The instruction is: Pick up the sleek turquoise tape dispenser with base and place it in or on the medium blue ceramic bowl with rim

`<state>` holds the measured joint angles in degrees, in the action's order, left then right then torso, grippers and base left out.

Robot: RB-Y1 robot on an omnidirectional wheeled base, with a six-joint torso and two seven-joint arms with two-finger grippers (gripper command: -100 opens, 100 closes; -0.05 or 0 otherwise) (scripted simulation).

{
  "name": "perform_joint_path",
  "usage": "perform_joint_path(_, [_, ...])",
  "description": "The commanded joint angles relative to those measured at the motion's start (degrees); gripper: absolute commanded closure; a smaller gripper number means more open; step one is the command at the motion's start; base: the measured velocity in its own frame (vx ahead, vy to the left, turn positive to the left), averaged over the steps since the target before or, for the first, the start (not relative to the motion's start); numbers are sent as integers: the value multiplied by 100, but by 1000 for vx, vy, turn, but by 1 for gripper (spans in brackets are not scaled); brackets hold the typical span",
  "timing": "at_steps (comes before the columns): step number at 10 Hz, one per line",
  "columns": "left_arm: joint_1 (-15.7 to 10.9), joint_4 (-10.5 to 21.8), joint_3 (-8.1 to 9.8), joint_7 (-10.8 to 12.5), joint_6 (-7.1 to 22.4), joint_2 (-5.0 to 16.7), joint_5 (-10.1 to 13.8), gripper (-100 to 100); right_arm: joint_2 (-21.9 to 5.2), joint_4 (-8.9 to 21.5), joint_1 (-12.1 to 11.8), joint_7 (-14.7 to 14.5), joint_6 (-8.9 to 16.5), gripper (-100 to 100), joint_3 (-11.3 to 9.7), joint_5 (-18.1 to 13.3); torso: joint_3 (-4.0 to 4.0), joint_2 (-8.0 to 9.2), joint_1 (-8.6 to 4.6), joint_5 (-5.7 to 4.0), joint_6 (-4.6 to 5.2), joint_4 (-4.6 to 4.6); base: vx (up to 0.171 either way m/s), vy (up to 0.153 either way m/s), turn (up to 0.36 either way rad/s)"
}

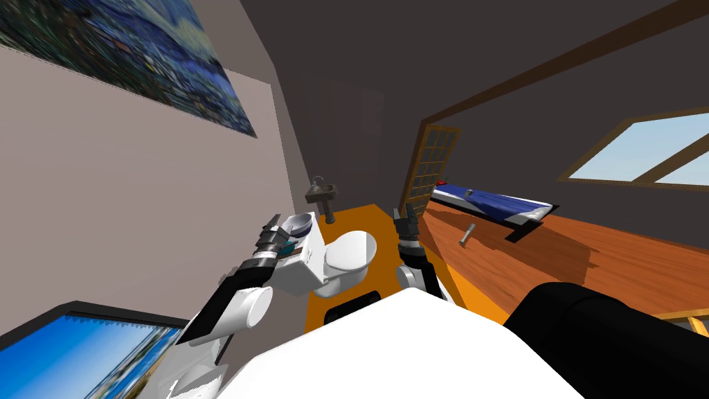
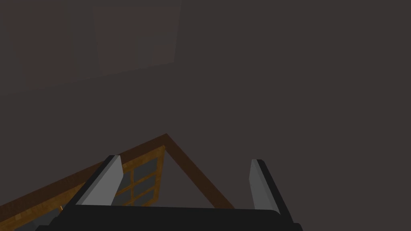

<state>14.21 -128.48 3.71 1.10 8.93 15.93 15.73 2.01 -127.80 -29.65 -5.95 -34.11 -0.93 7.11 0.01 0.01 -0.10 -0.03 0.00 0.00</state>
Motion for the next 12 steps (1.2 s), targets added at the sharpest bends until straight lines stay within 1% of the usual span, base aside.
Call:
perform_joint_path(1, [-145, -22, 36, 69, 286, 118, 151, -100, 0, 0, 0, 0, 0, 0, 0, 0, 0, 0, 0, 0, 0, 0, -5, -44, 41])
perform_joint_path(3, [-145, -22, 36, 69, 578, 118, 151, -100, 0, 0, 0, 0, 0, 0, 0, 0, -1, -1, -6, -1, 0, 0, -5, -36, 8])
perform_joint_path(4, [-309, -10, 80, 139, 766, 239, 301, -100, 0, 0, 0, 0, 0, 0, 0, 0, -1, -2, 0, 0, 0, 0, -9, -40, 38])
perform_joint_path(6, [-309, -10, 80, 139, 1066, 239, 301, -100, 0, 0, 0, 0, 0, 0, 0, 0, -1, -2, -7, -1, 0, -1, -2, -41, 9])
perform_joint_path(7, [-474, 6, 130, 207, 1260, 357, 447, -100, 0, 0, 0, 0, 0, 0, 0, 0, -2, -3, -1, 0, 0, -1, -9, -42, 37])
perform_joint_path(9, [-474, 6, 130, 207, 1558, 357, 447, -100, 0, 0, 0, 0, 0, 0, 0, 0, -1, -2, -4, -1, 0, 0, -3, -32, 8])
perform_joint_path(10, [-639, 25, 184, 272, 1741, 472, 591, -100, 0, 0, 0, 0, 0, 0, 0, 0, -2, -3, 2, 1, 0, -1, 6, -45, 32])
perform_joint_path(12, [-639, 25, 184, 272, 2042, 472, 591, -100, 0, 0, 0, 0, 0, 0, 0, 0, -2, -4, -4, -1, 0, -1, -3, -31, 13])
